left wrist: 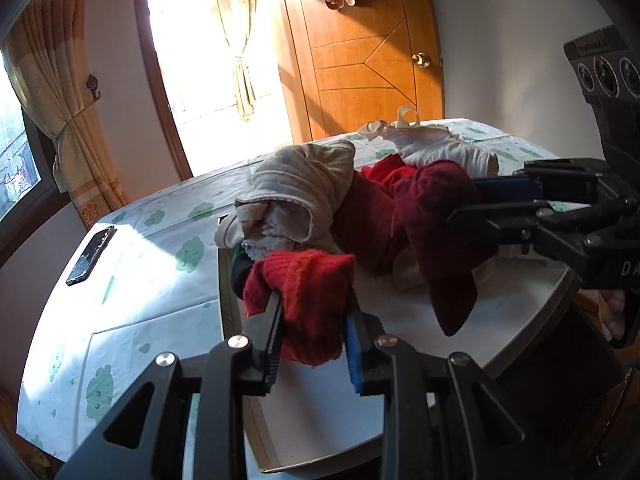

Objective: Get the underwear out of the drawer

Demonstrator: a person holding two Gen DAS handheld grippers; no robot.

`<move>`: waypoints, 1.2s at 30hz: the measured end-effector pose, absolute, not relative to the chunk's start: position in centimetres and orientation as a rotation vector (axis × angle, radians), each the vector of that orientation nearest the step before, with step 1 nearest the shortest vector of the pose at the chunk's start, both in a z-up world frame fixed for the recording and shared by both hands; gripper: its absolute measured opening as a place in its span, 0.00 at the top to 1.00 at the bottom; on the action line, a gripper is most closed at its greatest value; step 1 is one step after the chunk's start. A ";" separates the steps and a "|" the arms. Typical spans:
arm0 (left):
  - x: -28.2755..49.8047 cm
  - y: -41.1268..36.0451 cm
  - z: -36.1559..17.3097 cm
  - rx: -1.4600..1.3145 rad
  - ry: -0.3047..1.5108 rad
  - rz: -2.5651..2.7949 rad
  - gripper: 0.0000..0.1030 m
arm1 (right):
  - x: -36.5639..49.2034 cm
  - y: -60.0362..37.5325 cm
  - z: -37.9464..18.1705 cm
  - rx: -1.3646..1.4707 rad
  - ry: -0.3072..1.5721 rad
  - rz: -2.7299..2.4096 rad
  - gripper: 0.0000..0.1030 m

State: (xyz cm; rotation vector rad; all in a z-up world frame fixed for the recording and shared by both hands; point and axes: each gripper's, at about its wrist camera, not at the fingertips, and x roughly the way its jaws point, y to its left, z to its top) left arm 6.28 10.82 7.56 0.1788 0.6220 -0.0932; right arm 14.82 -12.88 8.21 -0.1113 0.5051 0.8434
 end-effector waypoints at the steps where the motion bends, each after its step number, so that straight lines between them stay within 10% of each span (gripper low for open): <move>1: 6.5 10.8 7.3 0.176 0.630 -0.093 0.75 | 15.1 -12.6 8.0 -0.114 0.518 0.843 0.65; 17: 5.4 10.2 6.5 0.180 0.626 -0.068 0.40 | 17.1 -12.0 5.2 -0.088 0.613 0.812 0.44; 36: -2.2 9.0 8.4 0.079 0.514 -0.073 0.28 | 8.6 -18.8 7.0 0.067 0.504 0.762 0.30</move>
